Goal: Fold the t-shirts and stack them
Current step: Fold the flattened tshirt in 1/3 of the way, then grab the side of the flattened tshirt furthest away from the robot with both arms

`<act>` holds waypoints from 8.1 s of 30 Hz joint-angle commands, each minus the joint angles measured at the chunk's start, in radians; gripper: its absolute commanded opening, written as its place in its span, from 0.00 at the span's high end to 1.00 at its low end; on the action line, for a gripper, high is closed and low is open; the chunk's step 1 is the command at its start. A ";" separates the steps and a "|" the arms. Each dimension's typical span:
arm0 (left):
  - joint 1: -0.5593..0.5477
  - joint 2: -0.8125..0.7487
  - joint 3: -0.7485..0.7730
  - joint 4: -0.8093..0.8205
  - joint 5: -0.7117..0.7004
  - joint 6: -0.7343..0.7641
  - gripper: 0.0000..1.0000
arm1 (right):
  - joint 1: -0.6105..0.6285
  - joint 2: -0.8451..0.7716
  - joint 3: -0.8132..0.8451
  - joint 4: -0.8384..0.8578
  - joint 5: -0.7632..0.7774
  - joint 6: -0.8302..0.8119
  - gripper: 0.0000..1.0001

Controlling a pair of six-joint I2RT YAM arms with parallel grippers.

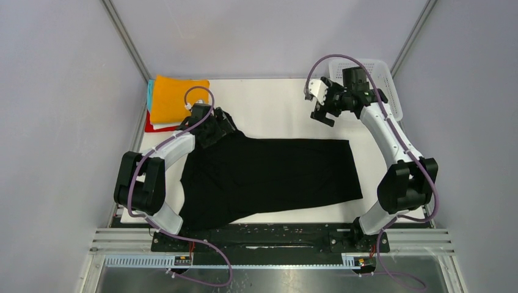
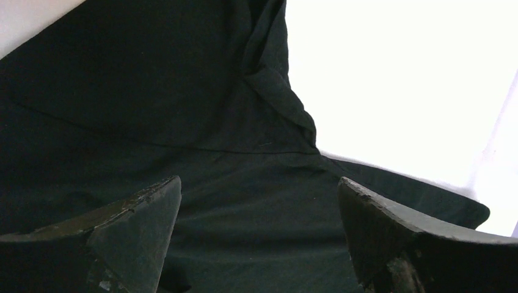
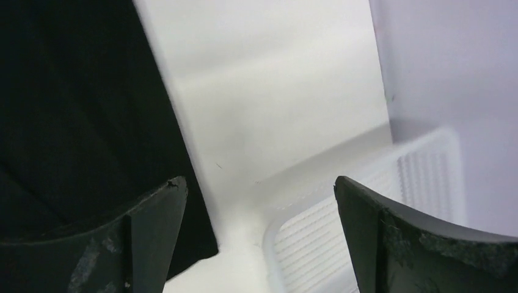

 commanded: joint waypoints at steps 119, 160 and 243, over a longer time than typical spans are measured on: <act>-0.327 -0.006 0.021 -0.208 0.074 0.154 0.01 | -0.031 0.242 -0.395 0.529 0.508 -0.237 1.00; -0.177 0.027 -0.169 -0.371 -0.083 0.054 0.01 | -0.005 0.159 -0.468 0.316 0.286 -0.362 0.55; -0.178 0.045 -0.135 -0.385 -0.093 0.080 0.01 | 0.006 0.275 -0.290 0.322 0.297 -0.190 0.56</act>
